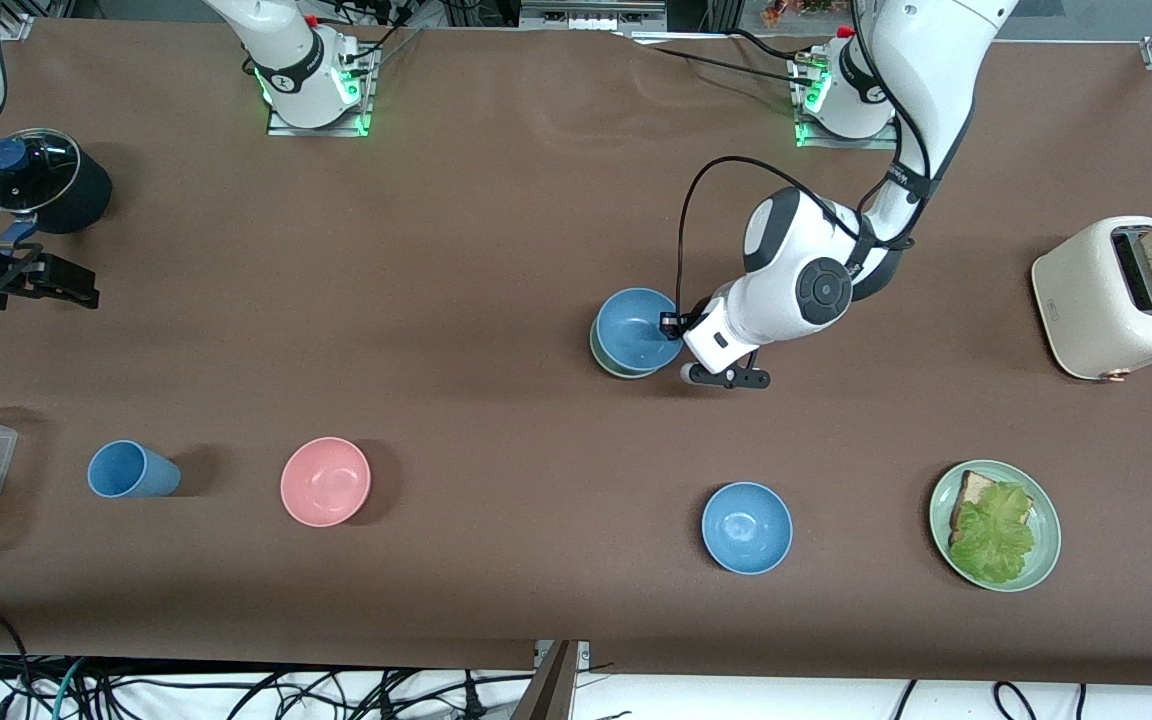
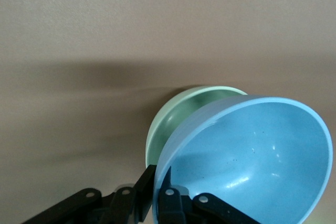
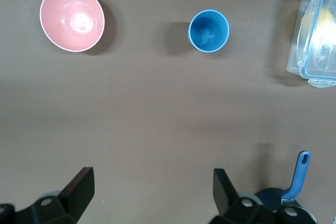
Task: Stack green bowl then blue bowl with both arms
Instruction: 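Carry the light blue bowl with the left gripper over the green bowl, then lower the blue bowl into the green bowl and open the left gripper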
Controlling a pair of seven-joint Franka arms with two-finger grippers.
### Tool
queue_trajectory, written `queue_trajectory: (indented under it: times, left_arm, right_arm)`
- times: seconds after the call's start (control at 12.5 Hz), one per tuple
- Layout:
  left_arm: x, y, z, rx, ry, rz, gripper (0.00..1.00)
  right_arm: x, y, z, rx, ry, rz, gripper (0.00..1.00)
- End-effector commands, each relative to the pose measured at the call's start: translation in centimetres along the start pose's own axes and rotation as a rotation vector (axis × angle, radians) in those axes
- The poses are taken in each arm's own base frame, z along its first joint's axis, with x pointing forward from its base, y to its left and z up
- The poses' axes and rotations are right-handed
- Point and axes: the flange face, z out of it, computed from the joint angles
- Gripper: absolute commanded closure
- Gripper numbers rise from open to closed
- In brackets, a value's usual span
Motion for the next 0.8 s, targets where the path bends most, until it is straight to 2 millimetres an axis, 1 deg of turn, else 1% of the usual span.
queue_trajectory:
  times: [0.0,0.16,0.24,0.32,0.4,0.56,0.64,0.72]
  left_arm:
    - [0.8,0.3,1.2,0.011,0.033,0.009,1.0]
    - [0.7,0.4,1.4,0.013,0.03,0.009,1.0]
    - [0.7,0.3,1.5,0.013,0.028,0.009,0.85]
    - [0.7,0.1,1.4,0.017,0.031,0.011,0.3]
    - [0.7,0.3,0.8,0.015,0.039,0.024,0.0]
    - [0.5,0.8,-0.9,0.009,0.059,0.03,0.0]
    - [0.5,0.9,-2.7,0.003,0.078,0.03,0.0]
    - [0.7,-0.1,-5.4,-0.001,0.096,0.019,0.0]
  right_arm:
    - [-0.4,0.2,-0.5,0.0,0.008,0.005,0.0]
    - [-0.4,0.1,-0.5,0.017,0.009,0.008,0.0]
    - [-0.4,0.1,-0.4,0.022,0.008,0.009,0.0]
    - [-0.4,0.2,-0.4,0.02,0.008,0.009,0.0]
    - [-0.4,0.1,-0.5,0.021,0.011,0.008,0.0]
    - [-0.3,-0.2,-0.7,0.021,0.014,0.003,0.0]
    - [-0.3,-0.1,-0.7,0.021,0.014,0.003,0.0]
    - [-0.3,-0.1,-0.8,0.021,0.017,0.004,0.0]
